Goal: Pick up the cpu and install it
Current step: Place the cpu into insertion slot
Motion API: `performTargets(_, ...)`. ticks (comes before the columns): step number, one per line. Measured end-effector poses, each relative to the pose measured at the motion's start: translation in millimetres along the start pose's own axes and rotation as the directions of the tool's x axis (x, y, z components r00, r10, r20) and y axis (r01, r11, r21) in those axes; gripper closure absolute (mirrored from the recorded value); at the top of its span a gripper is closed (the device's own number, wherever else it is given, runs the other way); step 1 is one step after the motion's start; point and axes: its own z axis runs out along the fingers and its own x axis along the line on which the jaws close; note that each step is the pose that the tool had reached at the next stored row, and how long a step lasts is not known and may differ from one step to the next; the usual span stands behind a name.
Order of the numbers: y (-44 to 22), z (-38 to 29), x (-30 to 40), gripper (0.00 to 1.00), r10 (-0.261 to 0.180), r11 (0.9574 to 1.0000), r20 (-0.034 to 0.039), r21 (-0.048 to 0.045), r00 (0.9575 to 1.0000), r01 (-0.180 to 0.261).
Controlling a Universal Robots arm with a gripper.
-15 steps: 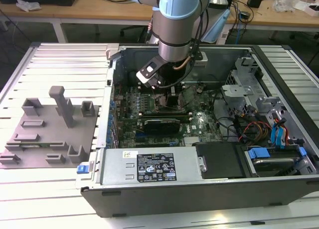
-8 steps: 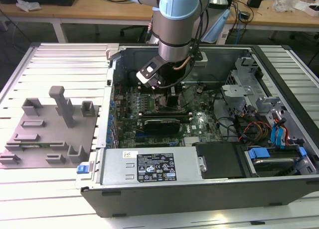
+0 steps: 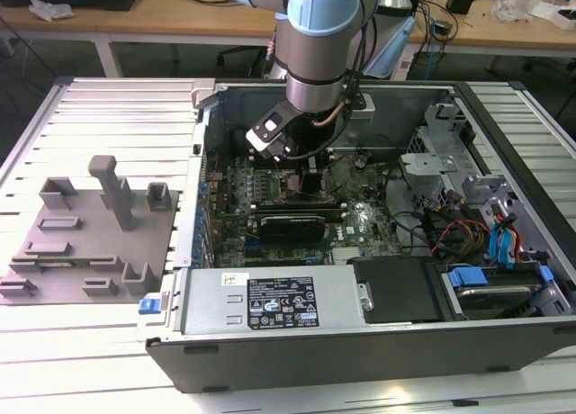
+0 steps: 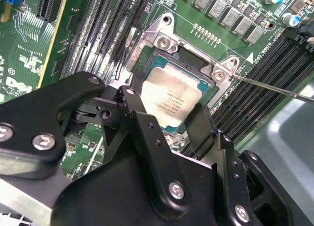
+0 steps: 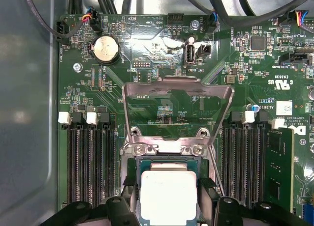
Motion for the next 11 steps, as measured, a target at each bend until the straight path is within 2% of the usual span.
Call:
performTargets(3, 0.3, 0.0, 0.0, 0.38, 0.000, 1.0000, 0.0000, 0.0000, 1.0000, 0.000)
performTargets(11, 0.5, -7.8, 0.0, 0.38, 0.000, 1.0000, -0.0002, -0.0001, 1.0000, 0.000)
